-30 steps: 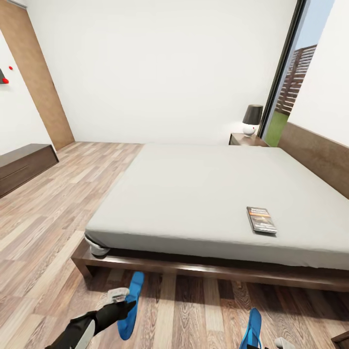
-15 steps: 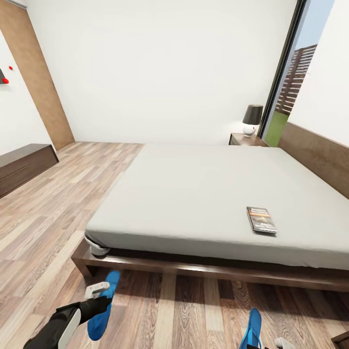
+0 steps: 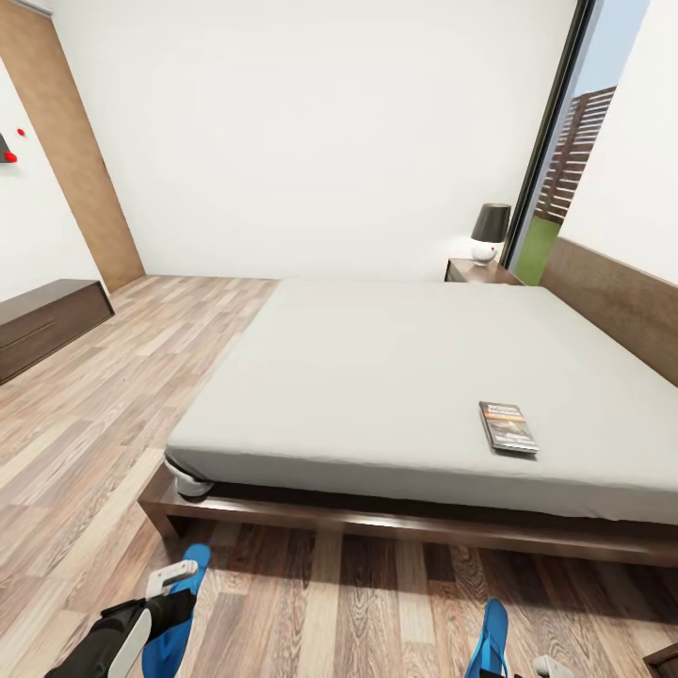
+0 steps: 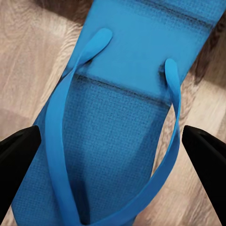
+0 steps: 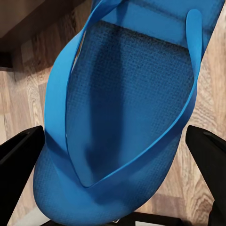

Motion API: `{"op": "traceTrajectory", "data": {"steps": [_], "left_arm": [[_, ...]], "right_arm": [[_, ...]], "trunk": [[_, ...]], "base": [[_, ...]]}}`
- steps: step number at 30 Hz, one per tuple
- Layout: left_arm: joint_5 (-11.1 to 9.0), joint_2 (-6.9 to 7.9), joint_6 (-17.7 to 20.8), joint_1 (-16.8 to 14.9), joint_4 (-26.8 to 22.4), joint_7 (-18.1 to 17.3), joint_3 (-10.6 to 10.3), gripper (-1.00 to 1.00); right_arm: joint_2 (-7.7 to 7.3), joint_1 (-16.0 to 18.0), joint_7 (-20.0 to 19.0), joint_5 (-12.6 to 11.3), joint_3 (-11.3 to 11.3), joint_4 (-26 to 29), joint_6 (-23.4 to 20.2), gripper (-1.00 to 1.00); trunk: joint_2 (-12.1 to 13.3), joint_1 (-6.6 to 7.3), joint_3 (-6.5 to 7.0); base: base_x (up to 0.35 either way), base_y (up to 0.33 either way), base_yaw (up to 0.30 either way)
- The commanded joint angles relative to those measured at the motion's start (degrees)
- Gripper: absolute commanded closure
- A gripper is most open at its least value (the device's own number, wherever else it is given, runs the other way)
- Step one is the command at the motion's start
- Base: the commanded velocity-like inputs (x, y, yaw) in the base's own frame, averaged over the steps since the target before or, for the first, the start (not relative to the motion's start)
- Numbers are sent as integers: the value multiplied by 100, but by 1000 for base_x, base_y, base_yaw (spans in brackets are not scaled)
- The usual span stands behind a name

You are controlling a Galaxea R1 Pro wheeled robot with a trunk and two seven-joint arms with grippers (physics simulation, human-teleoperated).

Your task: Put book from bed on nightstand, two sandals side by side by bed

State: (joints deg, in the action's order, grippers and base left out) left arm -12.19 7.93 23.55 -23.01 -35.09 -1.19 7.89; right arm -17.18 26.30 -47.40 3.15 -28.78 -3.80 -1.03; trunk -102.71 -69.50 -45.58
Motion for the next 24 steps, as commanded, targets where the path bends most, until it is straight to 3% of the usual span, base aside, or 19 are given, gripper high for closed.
{"op": "traceTrajectory", "data": {"steps": [1,11,24], "left_arm": [[-25,-2,36,-2,-12,-7,19,100],[-12,-16,36,-1,-19,12,-4,100],[-12,-36,36,-1,-4,-3,-46,100]], "right_arm": [[-5,7,-15,30,-49,-15,-12,100],[-5,4,-15,33,-49,-15,-12,100],[-62,7,-84,4,-89,7,-95,100]], "trunk": [[-2,1,-5],[-2,1,-5],[-524,-285,-238]], "base": [[0,0,0],[0,0,0],[0,0,0]]}}
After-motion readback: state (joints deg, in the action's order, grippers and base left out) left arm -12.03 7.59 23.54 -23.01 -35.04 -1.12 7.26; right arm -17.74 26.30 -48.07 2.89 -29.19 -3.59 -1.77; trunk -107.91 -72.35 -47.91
